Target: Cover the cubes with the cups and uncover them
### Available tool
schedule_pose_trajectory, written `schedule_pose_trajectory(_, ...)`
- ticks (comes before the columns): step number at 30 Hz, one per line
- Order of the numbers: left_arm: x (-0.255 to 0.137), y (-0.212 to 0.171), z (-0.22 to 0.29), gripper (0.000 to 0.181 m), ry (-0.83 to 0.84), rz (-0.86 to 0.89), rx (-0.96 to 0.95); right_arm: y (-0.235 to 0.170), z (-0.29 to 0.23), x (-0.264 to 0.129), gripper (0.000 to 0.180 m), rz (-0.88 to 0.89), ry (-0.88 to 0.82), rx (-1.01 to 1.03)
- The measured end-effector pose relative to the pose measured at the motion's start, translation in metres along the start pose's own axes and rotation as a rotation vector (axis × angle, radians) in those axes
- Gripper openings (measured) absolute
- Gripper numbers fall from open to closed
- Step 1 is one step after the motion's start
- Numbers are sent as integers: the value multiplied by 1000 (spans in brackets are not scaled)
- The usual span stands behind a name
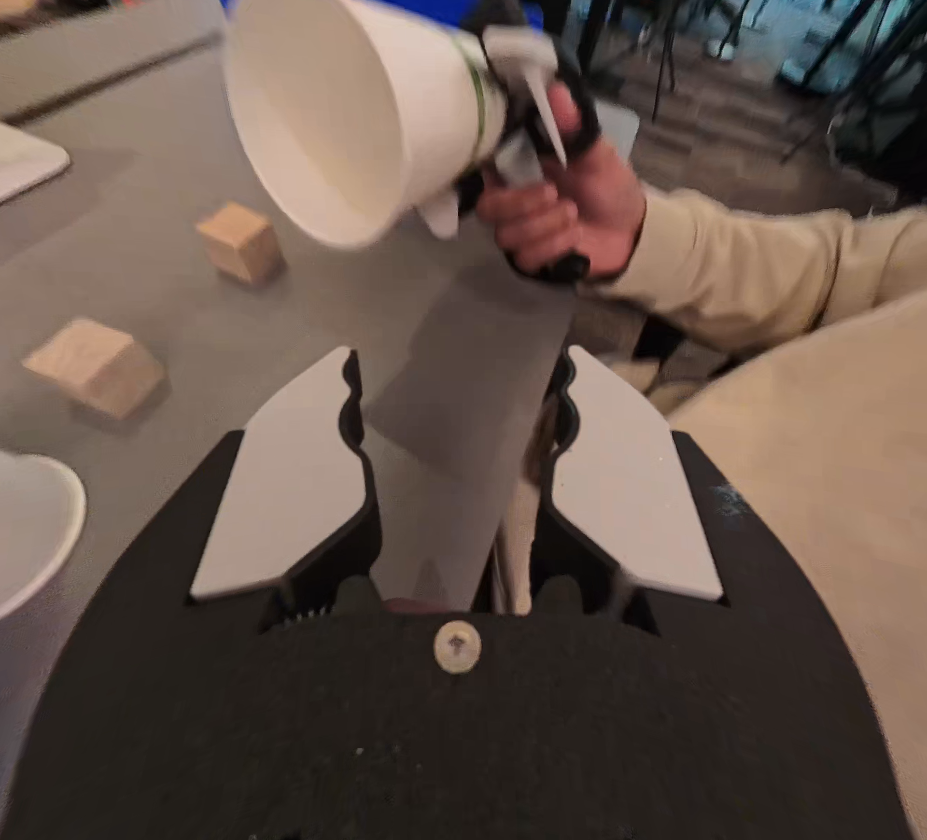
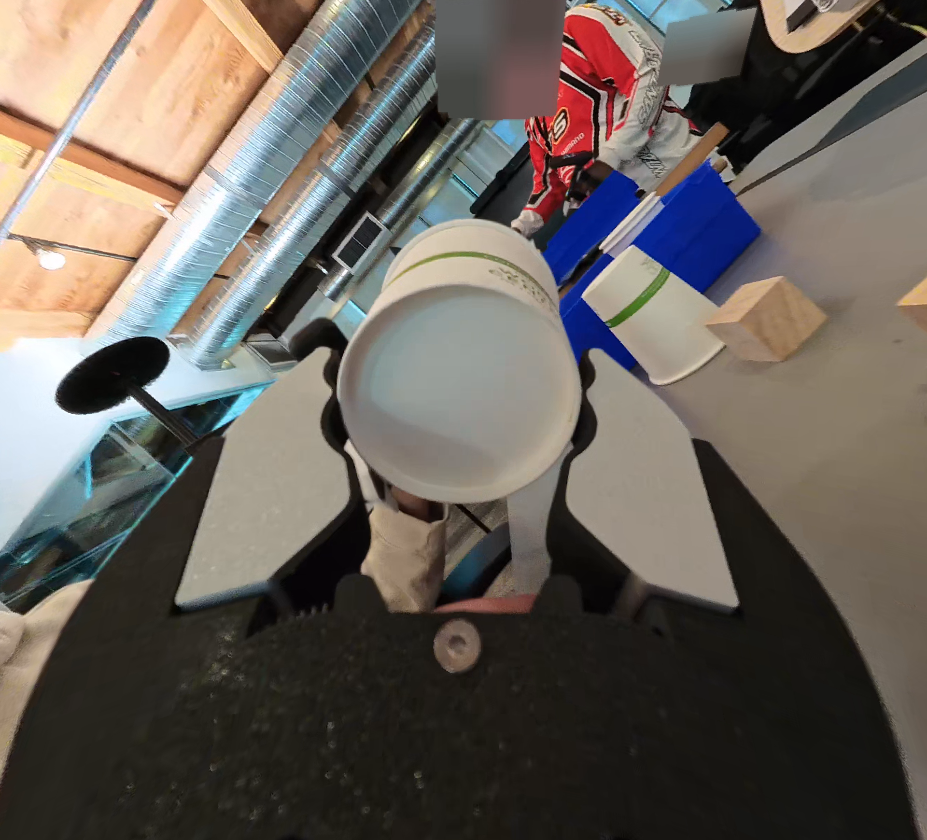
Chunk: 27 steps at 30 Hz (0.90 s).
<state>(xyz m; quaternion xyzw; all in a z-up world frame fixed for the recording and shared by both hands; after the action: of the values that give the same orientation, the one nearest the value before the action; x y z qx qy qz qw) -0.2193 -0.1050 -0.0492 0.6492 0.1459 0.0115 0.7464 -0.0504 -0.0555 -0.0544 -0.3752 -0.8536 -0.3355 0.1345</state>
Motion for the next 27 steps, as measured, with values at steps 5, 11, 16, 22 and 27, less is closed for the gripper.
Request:
schedule_pose_trajectory(5,-17,-56,17,73,-77,-173,29,1,2,-6,88,-10,-14,-18)
schedule_pose_trajectory(11,-6,-26,11,77,-30,-384,303,2,-3,-4,88,-116,-75,-154)
schedule_pose_trajectory(16,22,58,18,84,-109,-446,553,6,-13,-1,88,-191,-127,-286)
schedule_pose_trajectory(22,66,93,-11,88,-263,-682,455,-3,-12,0,88,-228,-144,-282)
schedule_pose_trajectory(27,90,72,-30,93,-305,-907,407,-13,-9,2,89,-253,-149,-259)
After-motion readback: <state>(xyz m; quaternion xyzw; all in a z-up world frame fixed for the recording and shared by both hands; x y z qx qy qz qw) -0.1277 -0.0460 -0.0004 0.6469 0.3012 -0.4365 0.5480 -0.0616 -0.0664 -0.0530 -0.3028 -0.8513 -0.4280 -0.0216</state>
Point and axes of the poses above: each gripper's, where its closed fingertips meet, x out along the fingers, y out of its top, z = x × y across the jaws, the point moved 4 cm from there along -x, back along the fingers, and after that the axes turned 13 degrees about z, right-handed, at the moved point
